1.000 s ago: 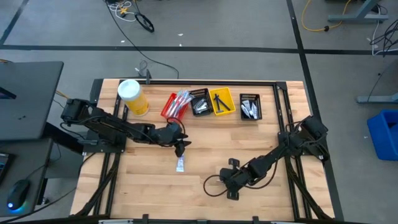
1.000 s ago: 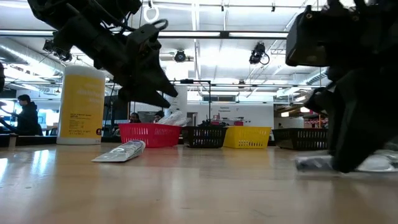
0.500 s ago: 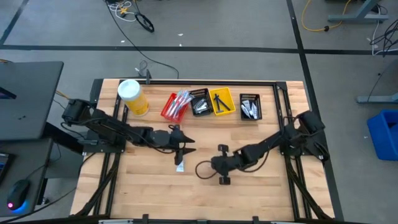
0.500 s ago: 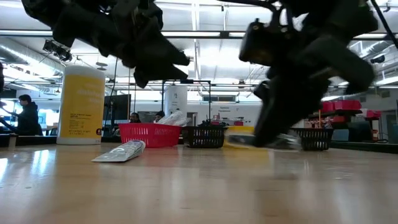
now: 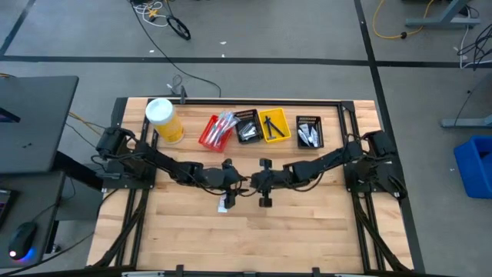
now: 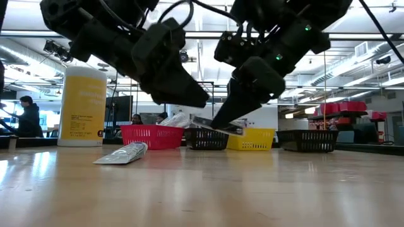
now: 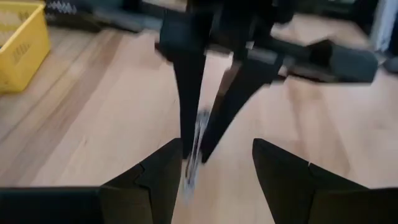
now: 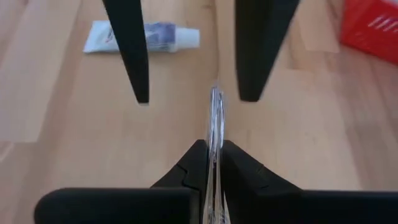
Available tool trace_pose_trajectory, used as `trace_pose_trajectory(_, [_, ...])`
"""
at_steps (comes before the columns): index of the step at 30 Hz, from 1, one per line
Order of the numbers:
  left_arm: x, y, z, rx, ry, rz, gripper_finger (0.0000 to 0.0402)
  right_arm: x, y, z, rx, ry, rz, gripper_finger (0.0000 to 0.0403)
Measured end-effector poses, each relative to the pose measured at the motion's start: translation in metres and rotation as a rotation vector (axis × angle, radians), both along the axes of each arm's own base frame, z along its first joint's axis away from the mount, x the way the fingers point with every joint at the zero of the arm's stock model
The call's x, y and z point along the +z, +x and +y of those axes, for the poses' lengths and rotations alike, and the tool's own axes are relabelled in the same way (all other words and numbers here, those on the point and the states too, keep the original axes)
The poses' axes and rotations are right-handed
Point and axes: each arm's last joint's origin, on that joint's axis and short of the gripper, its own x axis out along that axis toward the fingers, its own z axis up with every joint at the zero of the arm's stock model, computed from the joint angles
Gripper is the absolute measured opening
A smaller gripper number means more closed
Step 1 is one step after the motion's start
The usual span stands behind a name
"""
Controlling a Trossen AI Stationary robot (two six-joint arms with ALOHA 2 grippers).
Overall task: Pick & Place Travel size toiletries
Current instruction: Put the silver nail cutter into the left black bin
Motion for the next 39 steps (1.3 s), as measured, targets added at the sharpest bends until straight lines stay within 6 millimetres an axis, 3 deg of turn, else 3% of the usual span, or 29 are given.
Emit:
trace_pose_trajectory(11, [-0.008,-0.002,0.011,0.044,0.053,0.098,0.0196,0.006,0.008,-0.011,0.057,0.016,-0.069,0.0038])
trace_pose_trajectory(26, [-0.009,-0.002,0.011,0.036,0.053,0.109,0.0062,0.006,0.009,-0.017,0.046,0.024,-0.071,0.0039])
trace_pose_trajectory(31, [-0.009,-0.002,0.01,0.029,0.052,0.11,0.0036,0.006,0.008,-0.016,0.048,0.051,-0.069,0.004])
trace_pose_trajectory(34, [-0.009,-0.002,0.01,0.03,0.051,0.109,0.0036,0.006,0.008,-0.016,0.032,0.063,-0.067,0.0052])
trace_pose_trajectory(39, [-0.01,-0.002,0.011,0.043,0.031,0.11,0.0035,0.003,0.005,-0.017,0.016,0.064,-0.018,0.0108])
